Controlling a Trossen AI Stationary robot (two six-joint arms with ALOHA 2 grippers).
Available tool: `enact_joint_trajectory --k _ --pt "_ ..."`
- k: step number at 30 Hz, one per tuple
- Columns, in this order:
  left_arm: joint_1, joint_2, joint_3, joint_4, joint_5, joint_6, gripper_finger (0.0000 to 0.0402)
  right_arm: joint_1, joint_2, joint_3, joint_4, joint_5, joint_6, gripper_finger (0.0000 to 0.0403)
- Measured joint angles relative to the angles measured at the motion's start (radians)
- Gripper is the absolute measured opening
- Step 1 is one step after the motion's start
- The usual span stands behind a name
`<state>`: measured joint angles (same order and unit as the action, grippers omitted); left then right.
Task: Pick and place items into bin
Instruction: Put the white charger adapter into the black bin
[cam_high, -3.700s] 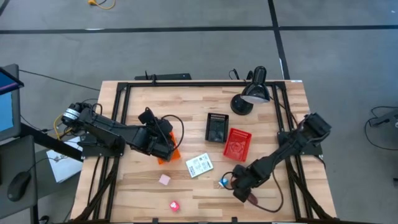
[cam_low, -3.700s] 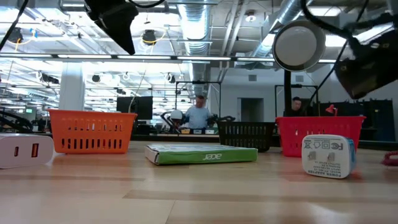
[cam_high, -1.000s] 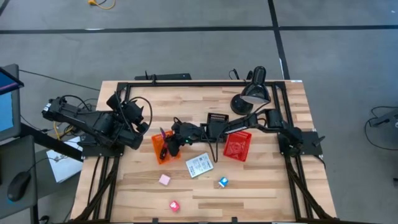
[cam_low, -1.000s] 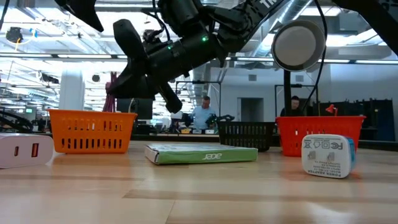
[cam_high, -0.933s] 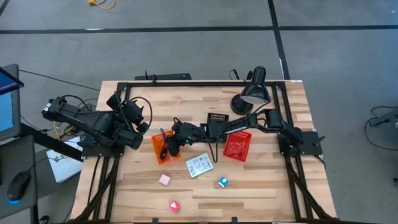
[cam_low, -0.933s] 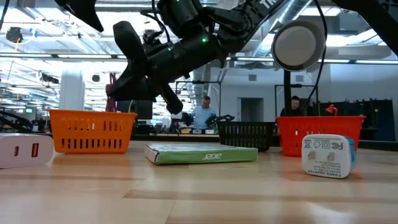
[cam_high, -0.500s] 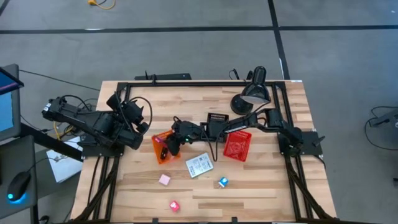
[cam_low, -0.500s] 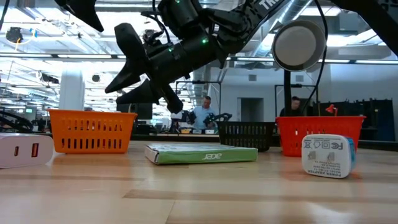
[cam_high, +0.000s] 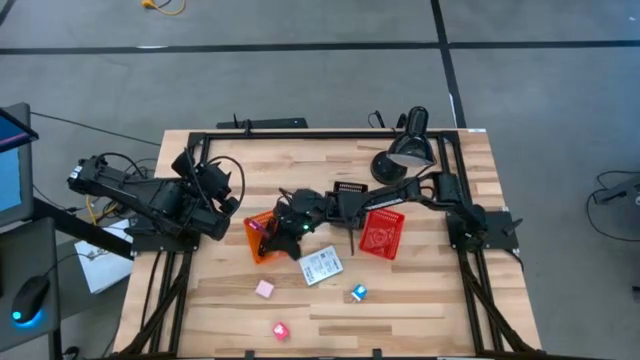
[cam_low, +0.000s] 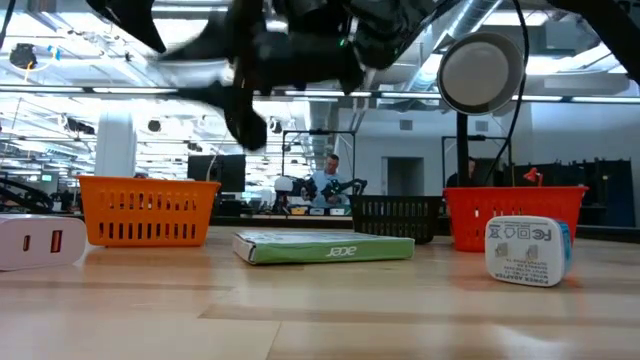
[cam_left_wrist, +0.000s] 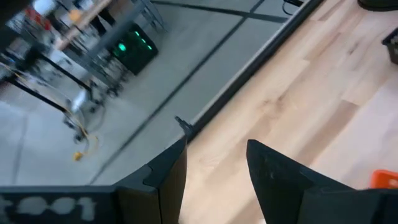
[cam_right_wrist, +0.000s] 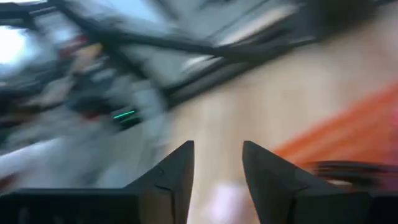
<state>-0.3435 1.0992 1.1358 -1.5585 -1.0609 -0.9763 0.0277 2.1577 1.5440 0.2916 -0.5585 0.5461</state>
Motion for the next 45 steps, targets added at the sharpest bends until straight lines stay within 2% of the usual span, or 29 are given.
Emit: enact_joint_trajectory --k 2,4,8,10,12,14,17,19,22,24,26,29,32,37,40,45 --pt "0.000 0.000 0.000 0.007 0.037 -0.014 0.0157 0.004 -0.042 0.000 0.001 -0.125 0.018 0.0114" --pt "0.000 0.000 0.000 0.006 0.089 -0.014 0.0157 0.013 -0.095 0.000 -0.012 -0.192 0.020 0.0104" --pt "0.000 0.000 -0.003 0.038 0.167 0.068 0.0157 0.019 -0.227 0.001 -0.128 -0.245 -0.029 0.0090" --pt "-0.011 0.000 -0.021 0.140 0.189 0.134 0.0157 0.018 -0.303 0.002 -0.248 -0.253 -0.097 0.0086" --pt "-0.029 0.001 -0.037 0.266 0.273 0.229 0.0157 0.017 -0.375 0.002 -0.388 -0.236 -0.181 0.0083" --pt "-0.052 0.000 -0.063 0.432 0.385 0.342 0.0157 0.021 -0.439 0.002 -0.530 -0.175 -0.251 0.0082" --pt "-0.095 0.001 -0.120 0.664 0.587 0.514 0.0157 0.050 -0.515 0.002 -0.723 -0.013 -0.312 0.0082" --pt "-0.134 0.001 -0.148 0.748 0.708 0.556 0.0157 0.079 -0.545 0.002 -0.820 0.116 -0.319 0.0082" --pt "-0.194 0.001 -0.183 0.815 0.786 0.541 0.0157 0.124 -0.563 0.002 -0.922 0.302 -0.319 0.0082" --pt "-0.227 0.001 -0.200 0.830 0.815 0.507 0.0157 0.148 -0.564 0.002 -0.956 0.393 -0.315 0.0082" --pt "-0.251 0.000 -0.230 0.841 0.816 0.470 0.0157 0.163 -0.559 0.001 -0.970 0.430 -0.297 0.0082" --pt "-0.265 0.001 -0.283 0.879 0.795 0.436 0.0157 0.169 -0.530 0.001 -0.959 0.427 -0.296 0.0082" --pt "-0.258 0.001 -0.342 1.025 0.791 0.420 0.0157 0.162 -0.506 0.000 -0.969 0.426 -0.294 0.0082" --pt "-0.251 0.001 -0.416 1.242 0.740 0.505 0.0157 0.137 -0.467 0.001 -1.009 0.426 -0.292 0.0082" --pt "-0.242 0.001 -0.445 1.275 0.723 0.503 0.0157 0.123 -0.451 0.001 -1.021 0.426 -0.292 0.0082" --pt "-0.238 0.005 -0.479 1.269 0.750 0.536 0.0158 0.106 -0.449 0.001 -1.017 0.425 -0.293 0.0082"
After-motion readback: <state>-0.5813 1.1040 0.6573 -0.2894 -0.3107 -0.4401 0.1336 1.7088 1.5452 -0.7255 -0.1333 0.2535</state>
